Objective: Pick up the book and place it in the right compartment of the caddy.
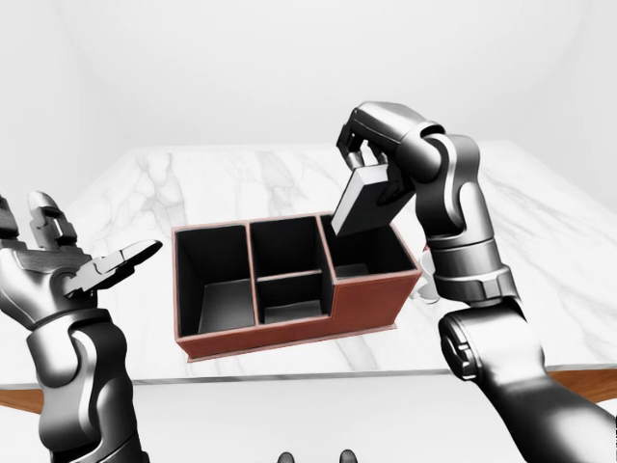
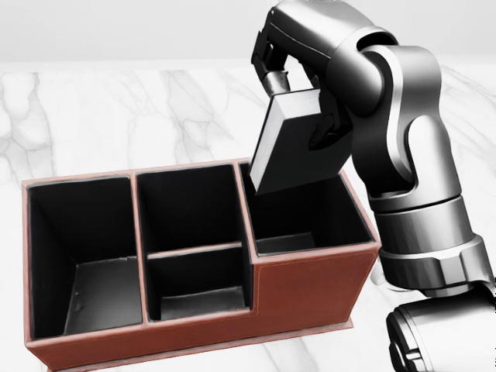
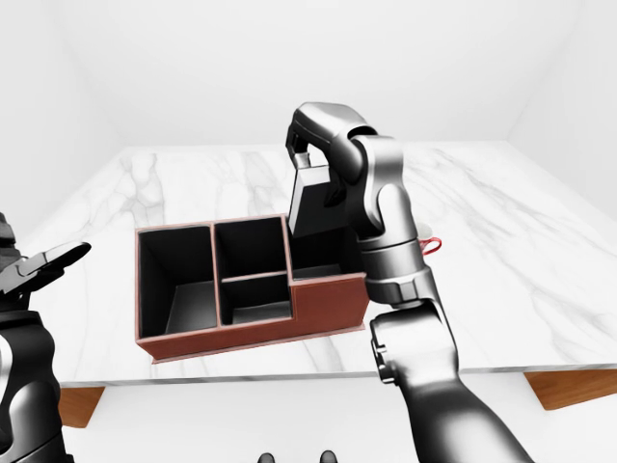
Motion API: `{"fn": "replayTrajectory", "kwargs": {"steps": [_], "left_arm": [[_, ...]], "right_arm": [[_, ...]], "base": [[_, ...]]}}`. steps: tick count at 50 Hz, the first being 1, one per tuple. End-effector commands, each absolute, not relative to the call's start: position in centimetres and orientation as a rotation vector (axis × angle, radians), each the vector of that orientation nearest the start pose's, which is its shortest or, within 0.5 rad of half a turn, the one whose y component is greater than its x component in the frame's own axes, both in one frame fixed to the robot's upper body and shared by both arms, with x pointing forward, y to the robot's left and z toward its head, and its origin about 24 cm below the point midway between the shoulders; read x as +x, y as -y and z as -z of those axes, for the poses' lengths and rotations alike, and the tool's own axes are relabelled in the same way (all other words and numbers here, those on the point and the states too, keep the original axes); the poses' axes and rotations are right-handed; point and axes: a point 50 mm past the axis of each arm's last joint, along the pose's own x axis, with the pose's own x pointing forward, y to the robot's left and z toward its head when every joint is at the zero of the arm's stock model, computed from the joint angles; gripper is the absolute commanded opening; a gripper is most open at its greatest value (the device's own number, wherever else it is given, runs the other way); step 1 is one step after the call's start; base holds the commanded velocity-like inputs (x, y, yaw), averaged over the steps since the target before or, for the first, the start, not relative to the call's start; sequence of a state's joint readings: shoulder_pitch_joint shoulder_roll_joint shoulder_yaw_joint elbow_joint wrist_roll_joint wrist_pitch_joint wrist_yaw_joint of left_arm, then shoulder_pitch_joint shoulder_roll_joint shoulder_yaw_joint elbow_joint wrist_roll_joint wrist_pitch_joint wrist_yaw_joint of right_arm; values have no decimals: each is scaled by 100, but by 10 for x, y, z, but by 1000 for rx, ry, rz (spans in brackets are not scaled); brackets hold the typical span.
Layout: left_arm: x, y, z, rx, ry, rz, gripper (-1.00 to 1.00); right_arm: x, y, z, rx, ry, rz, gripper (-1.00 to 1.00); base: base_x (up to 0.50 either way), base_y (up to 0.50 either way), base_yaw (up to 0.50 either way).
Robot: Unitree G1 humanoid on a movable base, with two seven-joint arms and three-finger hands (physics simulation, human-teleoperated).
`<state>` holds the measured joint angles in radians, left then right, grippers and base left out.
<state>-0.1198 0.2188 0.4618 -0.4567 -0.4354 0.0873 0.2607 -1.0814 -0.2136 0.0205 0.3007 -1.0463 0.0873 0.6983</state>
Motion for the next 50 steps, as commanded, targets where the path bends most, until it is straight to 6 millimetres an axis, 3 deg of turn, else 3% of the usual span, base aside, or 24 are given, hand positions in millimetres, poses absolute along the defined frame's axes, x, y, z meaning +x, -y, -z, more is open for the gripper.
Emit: {"fn": "replayTrajectory", "kwargs": {"steps": [1, 50], "left_arm": [[221, -273, -187, -219, 585, -494, 100], [222, -272, -185, -219, 574, -493, 100]], "right_arm": [[369, 99, -285, -1379, 271, -263, -100], [394, 115, -224, -1325, 1, -401, -100]], "base": [[0, 0, 0], [0, 0, 0]]}}
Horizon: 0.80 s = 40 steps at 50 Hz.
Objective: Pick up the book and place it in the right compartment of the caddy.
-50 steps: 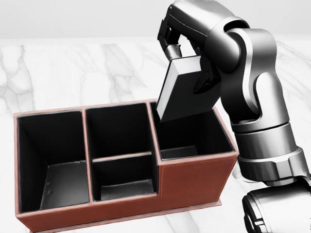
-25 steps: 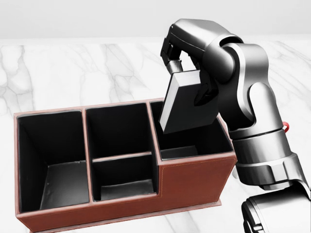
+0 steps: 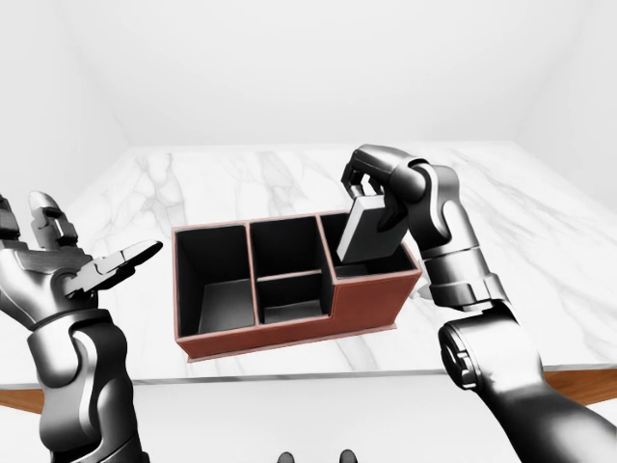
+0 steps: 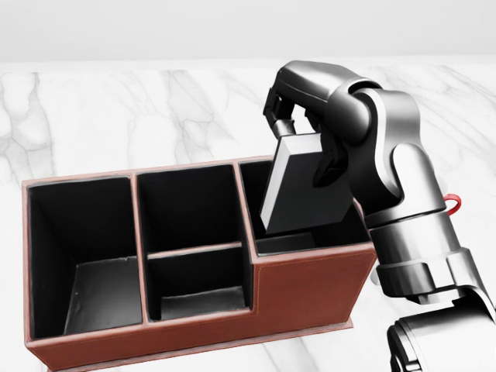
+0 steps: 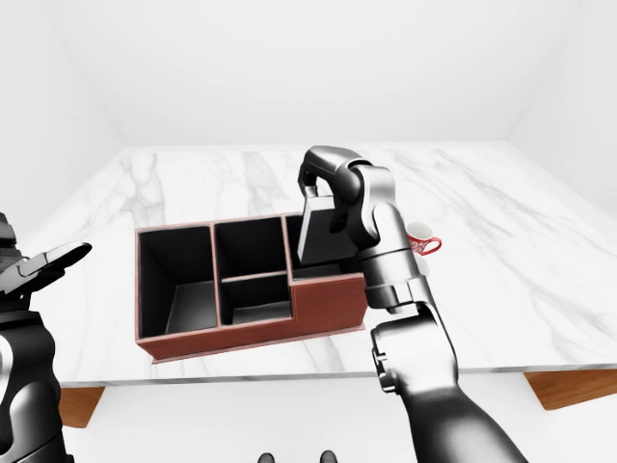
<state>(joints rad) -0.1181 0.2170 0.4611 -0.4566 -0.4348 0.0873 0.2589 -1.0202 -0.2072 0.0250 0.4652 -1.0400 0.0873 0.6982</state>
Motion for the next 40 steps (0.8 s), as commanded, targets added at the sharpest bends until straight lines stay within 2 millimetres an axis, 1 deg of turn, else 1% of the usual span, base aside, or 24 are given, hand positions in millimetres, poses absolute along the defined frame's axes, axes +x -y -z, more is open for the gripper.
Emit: {"fn": "replayTrajectory", "kwargs": {"steps": [1, 15, 40], "left_arm": [[222, -272, -185, -219, 573, -493, 100], [222, -272, -185, -219, 575, -492, 100], [223, -273, -184, -219, 570, -492, 100]], "right_arm": [[394, 115, -223, -1325, -1, -403, -100], [400, 119, -204, -1302, -87, -447, -100], [405, 122, -184, -1282, -185, -499, -100]], "base": [[0, 0, 0], [0, 0, 0], [0, 0, 0]]}}
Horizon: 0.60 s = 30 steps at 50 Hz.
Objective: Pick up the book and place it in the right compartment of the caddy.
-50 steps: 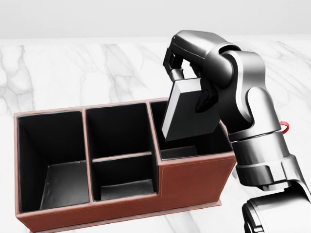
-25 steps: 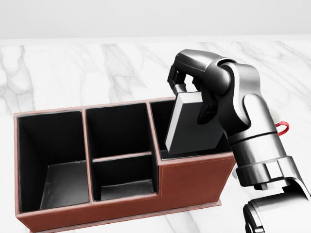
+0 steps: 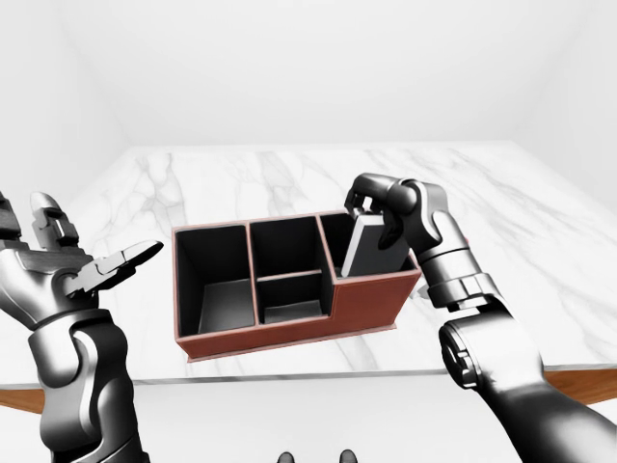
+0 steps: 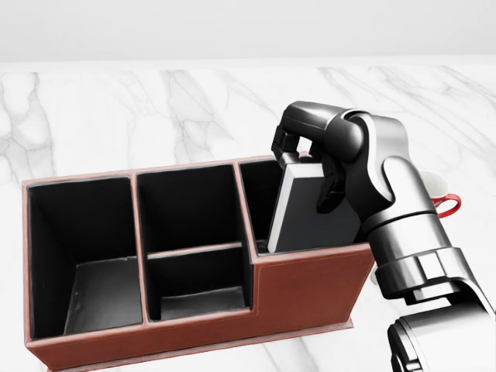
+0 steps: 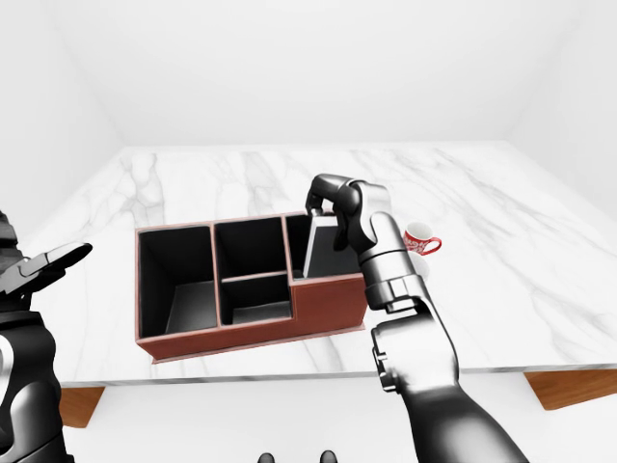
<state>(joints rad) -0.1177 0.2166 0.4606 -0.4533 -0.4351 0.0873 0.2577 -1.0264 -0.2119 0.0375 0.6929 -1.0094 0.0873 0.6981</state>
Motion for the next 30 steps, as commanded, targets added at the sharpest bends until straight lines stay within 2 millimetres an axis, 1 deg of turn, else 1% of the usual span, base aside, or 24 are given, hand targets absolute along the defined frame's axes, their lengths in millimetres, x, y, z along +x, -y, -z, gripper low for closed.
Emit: {"fn": "replayTrajectory", "kwargs": {"steps": [1, 7, 10, 11, 12, 13, 14, 15, 19, 20, 21, 22, 23, 25, 26, 28, 30], "left_arm": [[223, -273, -184, -219, 569, -493, 100], [222, -272, -184, -219, 571, -492, 100], [223, -273, -183, -219, 565, -492, 100], [224, -272, -183, -218, 562, -492, 100], [224, -272, -182, -218, 561, -492, 100], [223, -272, -183, -219, 565, -492, 100], [223, -272, -184, -219, 568, -492, 100], [223, -272, -184, -219, 569, -492, 100], [222, -272, -184, -218, 570, -491, 100], [222, -272, -185, -219, 573, -492, 100], [222, -272, -185, -219, 573, -493, 100], [223, -272, -184, -219, 571, -493, 100], [223, -272, -184, -218, 570, -493, 100], [223, -272, -184, -217, 568, -492, 100], [223, -272, -184, -218, 571, -492, 100], [223, -272, -184, -217, 571, -492, 100], [223, -272, -184, -217, 570, -491, 100]], "right_arm": [[405, 122, -184, -1282, -184, -498, -100], [404, 122, -186, -1296, -171, -488, -100], [401, 123, -195, -1312, -130, -460, -100], [399, 123, -199, -1327, -108, -443, -85], [398, 123, -201, -1338, -99, -433, -29], [394, 125, -203, -1382, -84, -406, 47], [389, 124, -208, -1401, -40, -378, 91], [381, 121, -217, -1392, 25, -352, 100], [367, 120, -236, -1402, 135, -275, 100], [358, 120, -251, -1407, 205, -228, 100], [353, 120, -260, -1404, 242, -203, 100], [347, 120, -273, -1402, 296, -168, 100], [337, 121, -292, -1410, 371, -111, 100], [301, 121, -344, -1416, 602, 53, 100], [275, 121, -376, -1414, 747, 156, 100], [243, 123, -415, -1437, 907, 285, 100], [208, 121, -450, -1485, 1068, 370, 100]], "base": [[0, 0, 0], [0, 0, 0], [0, 0, 0], [0, 0, 0], [0, 0, 0], [0, 0, 0], [0, 0, 0], [0, 0, 0], [0, 0, 0], [0, 0, 0], [0, 0, 0], [0, 0, 0], [0, 0, 0], [0, 0, 0], [0, 0, 0], [0, 0, 0], [0, 0, 0]]}}
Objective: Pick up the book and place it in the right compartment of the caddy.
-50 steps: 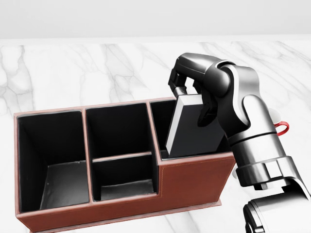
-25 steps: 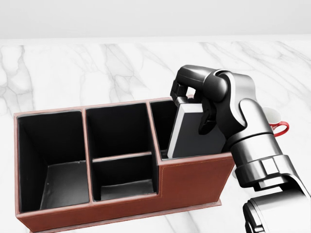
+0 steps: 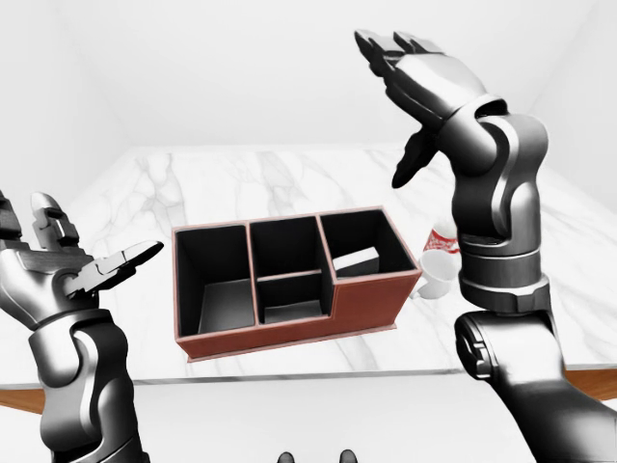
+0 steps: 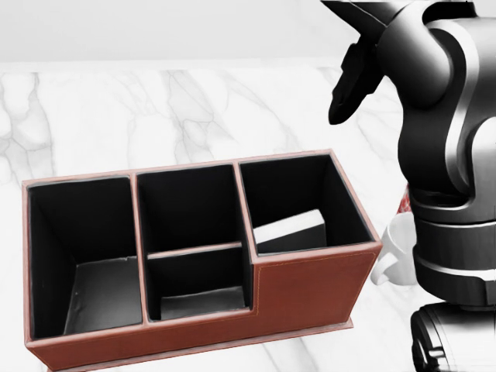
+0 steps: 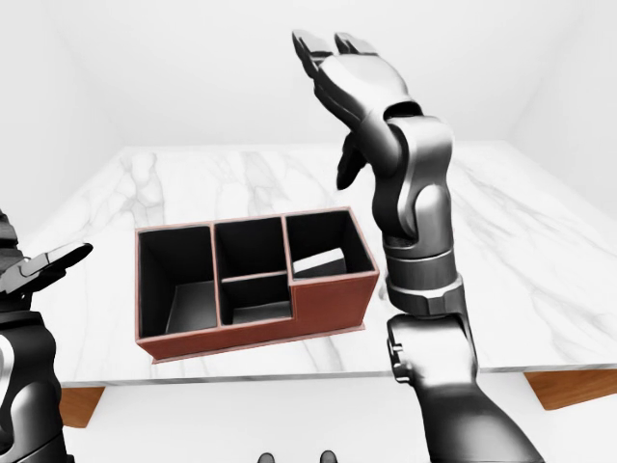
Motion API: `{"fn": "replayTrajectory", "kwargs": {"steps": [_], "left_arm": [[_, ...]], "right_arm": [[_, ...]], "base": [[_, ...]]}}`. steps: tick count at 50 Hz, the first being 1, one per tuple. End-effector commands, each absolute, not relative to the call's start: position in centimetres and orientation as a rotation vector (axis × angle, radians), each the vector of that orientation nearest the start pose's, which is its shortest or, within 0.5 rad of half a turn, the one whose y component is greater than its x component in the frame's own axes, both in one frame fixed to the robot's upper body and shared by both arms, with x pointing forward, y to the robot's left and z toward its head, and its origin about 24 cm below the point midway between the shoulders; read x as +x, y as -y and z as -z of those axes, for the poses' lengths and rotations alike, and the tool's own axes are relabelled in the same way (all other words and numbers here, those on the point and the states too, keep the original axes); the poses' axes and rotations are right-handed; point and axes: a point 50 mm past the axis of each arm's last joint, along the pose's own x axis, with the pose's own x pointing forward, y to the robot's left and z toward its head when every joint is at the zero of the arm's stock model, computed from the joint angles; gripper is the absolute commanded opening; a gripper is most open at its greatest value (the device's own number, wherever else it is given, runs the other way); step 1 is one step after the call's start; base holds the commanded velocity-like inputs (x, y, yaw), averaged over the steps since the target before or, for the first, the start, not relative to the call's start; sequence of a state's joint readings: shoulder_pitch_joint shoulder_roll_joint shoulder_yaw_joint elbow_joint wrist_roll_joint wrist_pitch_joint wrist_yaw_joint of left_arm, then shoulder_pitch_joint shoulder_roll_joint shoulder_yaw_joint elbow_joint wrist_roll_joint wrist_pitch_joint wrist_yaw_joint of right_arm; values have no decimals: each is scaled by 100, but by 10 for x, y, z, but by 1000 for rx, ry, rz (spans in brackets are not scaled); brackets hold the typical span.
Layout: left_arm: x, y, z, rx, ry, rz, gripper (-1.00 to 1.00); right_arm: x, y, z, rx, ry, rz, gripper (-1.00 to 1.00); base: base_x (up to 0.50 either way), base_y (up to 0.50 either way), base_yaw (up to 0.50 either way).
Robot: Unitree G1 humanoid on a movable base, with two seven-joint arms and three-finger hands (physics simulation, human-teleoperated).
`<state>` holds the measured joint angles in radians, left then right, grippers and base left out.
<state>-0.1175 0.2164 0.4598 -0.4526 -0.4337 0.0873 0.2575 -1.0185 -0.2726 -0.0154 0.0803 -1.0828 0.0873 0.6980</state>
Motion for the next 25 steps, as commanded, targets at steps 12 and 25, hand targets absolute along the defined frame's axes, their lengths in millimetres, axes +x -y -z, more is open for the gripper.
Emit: {"fn": "replayTrajectory", "kwargs": {"steps": [12, 25], "left_arm": [[222, -270, -185, -215, 573, -487, 100], [223, -270, -183, -215, 567, -487, 100]], "right_arm": [[111, 139, -550, -1291, 1330, 674, 100], [118, 137, -496, -1349, 1428, 564, 100]], "base": [[0, 0, 0], [0, 0, 0]]}}
